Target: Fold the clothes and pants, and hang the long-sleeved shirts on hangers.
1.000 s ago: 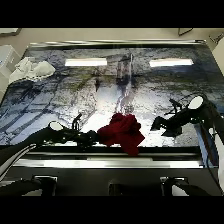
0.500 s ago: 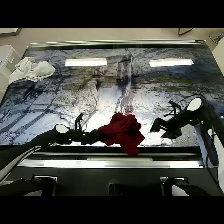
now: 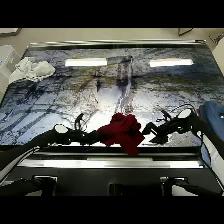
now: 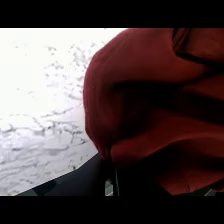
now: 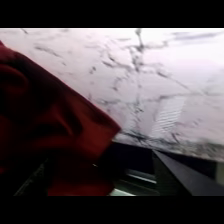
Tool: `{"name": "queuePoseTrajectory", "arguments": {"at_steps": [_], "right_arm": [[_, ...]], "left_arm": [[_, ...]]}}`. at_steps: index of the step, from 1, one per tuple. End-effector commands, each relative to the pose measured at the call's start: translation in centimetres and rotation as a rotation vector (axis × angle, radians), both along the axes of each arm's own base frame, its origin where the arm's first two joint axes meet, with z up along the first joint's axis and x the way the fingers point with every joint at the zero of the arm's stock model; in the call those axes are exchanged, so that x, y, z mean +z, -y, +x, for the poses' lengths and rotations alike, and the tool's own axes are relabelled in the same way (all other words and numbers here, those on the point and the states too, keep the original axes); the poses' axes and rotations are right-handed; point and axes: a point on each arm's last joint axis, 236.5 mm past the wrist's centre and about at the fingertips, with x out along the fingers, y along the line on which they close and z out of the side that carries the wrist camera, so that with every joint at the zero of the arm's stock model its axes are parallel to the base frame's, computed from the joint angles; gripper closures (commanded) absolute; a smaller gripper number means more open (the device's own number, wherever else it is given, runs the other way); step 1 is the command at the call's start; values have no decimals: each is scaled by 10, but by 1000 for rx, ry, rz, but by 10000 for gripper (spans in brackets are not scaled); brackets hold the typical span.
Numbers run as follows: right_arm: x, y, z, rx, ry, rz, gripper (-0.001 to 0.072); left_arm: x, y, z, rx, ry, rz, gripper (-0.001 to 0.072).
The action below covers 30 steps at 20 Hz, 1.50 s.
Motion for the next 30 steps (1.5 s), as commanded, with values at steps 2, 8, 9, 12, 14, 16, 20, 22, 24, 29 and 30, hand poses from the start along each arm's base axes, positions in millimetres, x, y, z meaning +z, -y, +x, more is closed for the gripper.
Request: {"name": "queuePoseTrajectory", "arguments": {"at_steps": [2,8,9,12,14,16,20,22,24,29,30], "right_arm": [[-5,-11,19,-81,32,49,106],[-15,-16,13,-62,-3,50,127],[-17,-23,11,-38,2,41,173],[-23,-38,9,19,36,10,599],[-17,-39,6,29,19,20,675],[0,-29,11,109,70,-20,676],[107,20,87,170,472,-280,676],[210,65,134,36,743,-497,676],[338,95,151,-68,1070,-636,675],[562,108,75,-297,1649,-667,675],[577,107,59,-317,1693,-654,675]], "left_arm": [[3,3,-4,-13,-10,-15,684],[4,3,-4,-14,-13,-17,684],[4,3,-5,-15,-14,-17,684],[5,4,-9,-27,-25,-25,684],[9,4,-9,-35,-15,-29,684],[23,-3,2,-35,42,-27,685],[142,-43,73,41,392,-71,685],[237,-80,106,144,636,-90,685],[355,-120,112,249,917,-100,685],[606,-190,12,531,1601,-89,685],[633,-197,-12,577,1687,-102,685]]}}
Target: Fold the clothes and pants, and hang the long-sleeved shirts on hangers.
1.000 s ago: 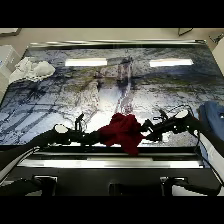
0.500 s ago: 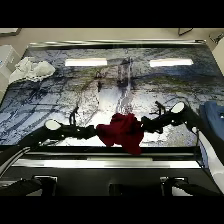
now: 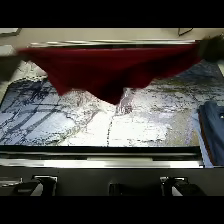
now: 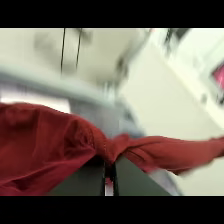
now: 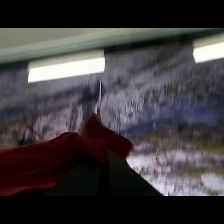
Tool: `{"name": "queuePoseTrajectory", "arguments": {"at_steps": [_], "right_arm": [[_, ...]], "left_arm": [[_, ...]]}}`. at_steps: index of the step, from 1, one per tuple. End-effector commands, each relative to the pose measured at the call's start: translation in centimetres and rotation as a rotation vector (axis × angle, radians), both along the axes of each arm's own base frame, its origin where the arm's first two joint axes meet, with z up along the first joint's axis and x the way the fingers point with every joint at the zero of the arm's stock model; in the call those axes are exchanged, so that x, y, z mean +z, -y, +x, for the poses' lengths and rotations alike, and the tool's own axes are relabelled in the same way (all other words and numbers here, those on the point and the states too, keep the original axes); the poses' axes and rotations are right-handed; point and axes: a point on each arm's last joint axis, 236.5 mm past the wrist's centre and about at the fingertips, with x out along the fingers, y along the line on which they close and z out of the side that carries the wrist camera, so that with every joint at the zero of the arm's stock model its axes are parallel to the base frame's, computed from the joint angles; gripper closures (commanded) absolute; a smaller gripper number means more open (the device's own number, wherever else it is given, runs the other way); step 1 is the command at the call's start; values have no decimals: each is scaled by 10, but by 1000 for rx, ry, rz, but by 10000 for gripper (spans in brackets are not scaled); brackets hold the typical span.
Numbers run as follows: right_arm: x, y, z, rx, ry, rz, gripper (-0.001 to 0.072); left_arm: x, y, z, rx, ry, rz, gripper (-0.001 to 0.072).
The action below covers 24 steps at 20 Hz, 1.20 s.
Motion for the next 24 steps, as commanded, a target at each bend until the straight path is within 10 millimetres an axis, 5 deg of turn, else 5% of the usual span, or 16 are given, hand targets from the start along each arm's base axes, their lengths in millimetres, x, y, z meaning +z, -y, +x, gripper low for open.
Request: {"name": "queuePoseTrajectory", "arguments": {"at_steps": [1,3,6,9,11,13,16,20,22,24], "right_arm": [[110,13,-71,-43,322,9,675],[133,-1,-94,11,404,65,675],[167,-11,-115,63,539,133,675],[174,-10,-113,59,571,118,675],[154,-11,-92,58,499,70,675],[111,-13,-51,60,340,28,675],[17,-17,38,66,60,21,674],[-140,-47,149,106,-278,188,674],[-212,-70,177,110,-440,362,674],[-269,-96,182,104,-619,556,674]], "left_arm": [[130,-37,-97,184,398,-61,685],[149,-31,-123,157,453,-92,685],[160,-28,-134,134,478,-120,685],[150,-30,-119,159,452,-69,685],[118,-28,-85,163,347,29,685],[54,-18,-40,99,131,92,685],[-106,3,19,-79,-330,152,685],[-322,15,44,-127,-833,73,684],[-391,15,52,-72,-971,15,684],[-432,17,62,-40,-1064,-34,683]]}}
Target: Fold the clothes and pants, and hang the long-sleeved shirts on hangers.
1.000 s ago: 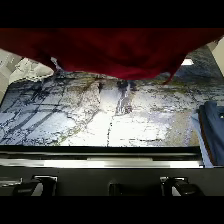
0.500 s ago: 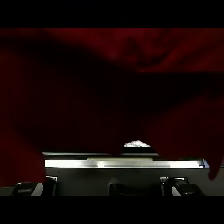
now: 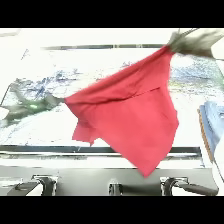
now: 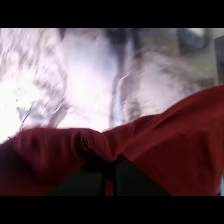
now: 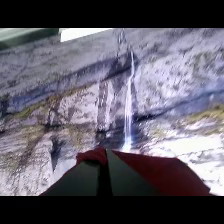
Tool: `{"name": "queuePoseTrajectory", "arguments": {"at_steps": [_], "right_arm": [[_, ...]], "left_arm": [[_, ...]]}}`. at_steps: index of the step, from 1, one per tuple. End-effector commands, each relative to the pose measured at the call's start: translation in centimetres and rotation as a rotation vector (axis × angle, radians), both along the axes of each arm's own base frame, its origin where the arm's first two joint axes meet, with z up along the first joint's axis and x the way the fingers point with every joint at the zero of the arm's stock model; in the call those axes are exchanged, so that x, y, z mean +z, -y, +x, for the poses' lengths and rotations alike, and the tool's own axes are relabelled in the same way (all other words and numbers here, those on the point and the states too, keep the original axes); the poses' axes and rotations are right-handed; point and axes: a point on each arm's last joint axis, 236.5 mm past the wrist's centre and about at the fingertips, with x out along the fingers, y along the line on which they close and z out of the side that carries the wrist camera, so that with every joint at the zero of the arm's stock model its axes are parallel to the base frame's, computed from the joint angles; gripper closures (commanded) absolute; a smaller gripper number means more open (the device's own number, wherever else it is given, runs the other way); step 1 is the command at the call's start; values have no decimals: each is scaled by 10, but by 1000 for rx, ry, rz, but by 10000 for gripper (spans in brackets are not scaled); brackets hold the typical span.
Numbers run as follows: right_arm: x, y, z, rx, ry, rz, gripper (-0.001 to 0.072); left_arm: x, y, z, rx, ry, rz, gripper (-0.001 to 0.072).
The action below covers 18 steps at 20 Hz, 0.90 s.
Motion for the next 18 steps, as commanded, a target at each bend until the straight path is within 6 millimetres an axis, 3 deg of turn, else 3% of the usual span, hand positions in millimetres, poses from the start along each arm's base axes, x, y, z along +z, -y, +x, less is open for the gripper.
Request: {"name": "queuePoseTrajectory", "arguments": {"at_steps": [1,3,5,6,7,8,9,10,11,12,14,16,18], "right_arm": [[-113,-54,11,12,-364,325,674],[-152,-75,-9,75,-532,368,674],[-184,-83,-36,157,-657,297,656],[-192,-78,-44,166,-696,262,535],[-196,-65,-47,154,-709,219,293],[-195,-52,-55,155,-729,190,52],[-192,-36,-66,187,-749,151,15],[-189,-11,-84,203,-806,108,15],[-189,22,-110,193,-900,55,20],[-189,53,-134,159,-994,12,28],[-191,93,-183,141,-1118,-82,28],[-211,107,-213,58,-1120,-112,25],[-241,99,-250,35,-1137,-90,24]], "left_arm": [[-101,9,0,79,-238,-52,683],[-127,19,1,103,-319,-99,683],[-143,25,-2,113,-374,-125,683],[-146,26,-2,117,-385,-130,670],[-145,24,-1,121,-383,-134,526],[-138,22,1,106,-375,-144,194],[-129,18,3,64,-353,-146,-12],[-121,6,4,7,-329,-119,-13],[-118,-19,2,-20,-345,-66,-13],[-121,-50,-7,-8,-414,-4,-13],[-131,-103,-39,-6,-562,112,-12],[-142,-115,-69,-57,-651,138,-11],[-151,-96,-78,-113,-642,100,-10]]}}
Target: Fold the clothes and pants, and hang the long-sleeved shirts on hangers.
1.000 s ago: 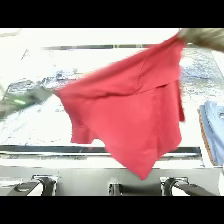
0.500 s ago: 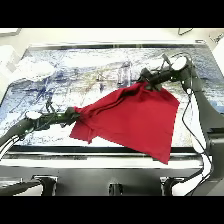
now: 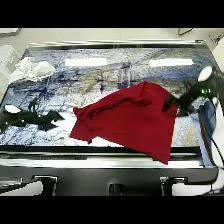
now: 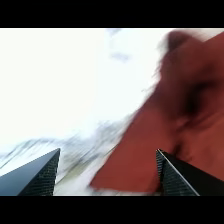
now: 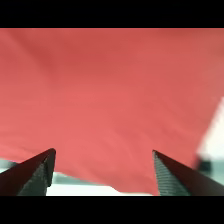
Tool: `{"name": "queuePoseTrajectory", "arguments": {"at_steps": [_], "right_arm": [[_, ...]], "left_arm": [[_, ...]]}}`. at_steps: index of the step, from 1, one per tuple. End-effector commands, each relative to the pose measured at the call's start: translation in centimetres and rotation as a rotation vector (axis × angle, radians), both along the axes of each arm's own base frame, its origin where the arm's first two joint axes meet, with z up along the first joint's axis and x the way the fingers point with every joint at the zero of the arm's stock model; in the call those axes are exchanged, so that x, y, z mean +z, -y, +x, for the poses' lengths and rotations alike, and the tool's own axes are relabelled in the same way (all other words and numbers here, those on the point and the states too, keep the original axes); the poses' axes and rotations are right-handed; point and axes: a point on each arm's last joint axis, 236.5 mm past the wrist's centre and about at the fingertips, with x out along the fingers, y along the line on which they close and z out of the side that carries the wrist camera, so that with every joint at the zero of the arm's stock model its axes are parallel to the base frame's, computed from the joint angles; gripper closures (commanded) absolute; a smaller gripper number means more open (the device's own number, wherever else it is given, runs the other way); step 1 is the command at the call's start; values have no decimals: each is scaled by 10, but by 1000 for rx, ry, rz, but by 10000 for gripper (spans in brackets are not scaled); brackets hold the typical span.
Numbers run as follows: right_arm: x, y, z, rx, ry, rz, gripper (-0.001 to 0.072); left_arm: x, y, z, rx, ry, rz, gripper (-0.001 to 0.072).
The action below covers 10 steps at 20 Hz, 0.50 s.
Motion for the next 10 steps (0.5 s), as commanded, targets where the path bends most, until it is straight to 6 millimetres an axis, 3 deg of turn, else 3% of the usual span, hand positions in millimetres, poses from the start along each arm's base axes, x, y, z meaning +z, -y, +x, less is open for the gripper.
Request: {"name": "queuePoseTrajectory", "arguments": {"at_steps": [1,4,8,9,10], "right_arm": [[-41,10,-79,-19,-97,-52,25],[-59,0,-128,-21,-164,-40,25],[-66,-3,-150,-37,-146,-55,23],[-68,-4,-153,-40,-154,-54,20],[-71,-5,-158,-41,-167,-51,11]], "left_arm": [[-14,5,-34,-88,-72,-27,-9],[-21,41,-30,-135,-17,-53,9],[-29,76,-33,-201,-27,-70,11],[-31,84,-35,-206,-37,-89,87],[-32,92,-35,-207,-46,-105,221]]}}
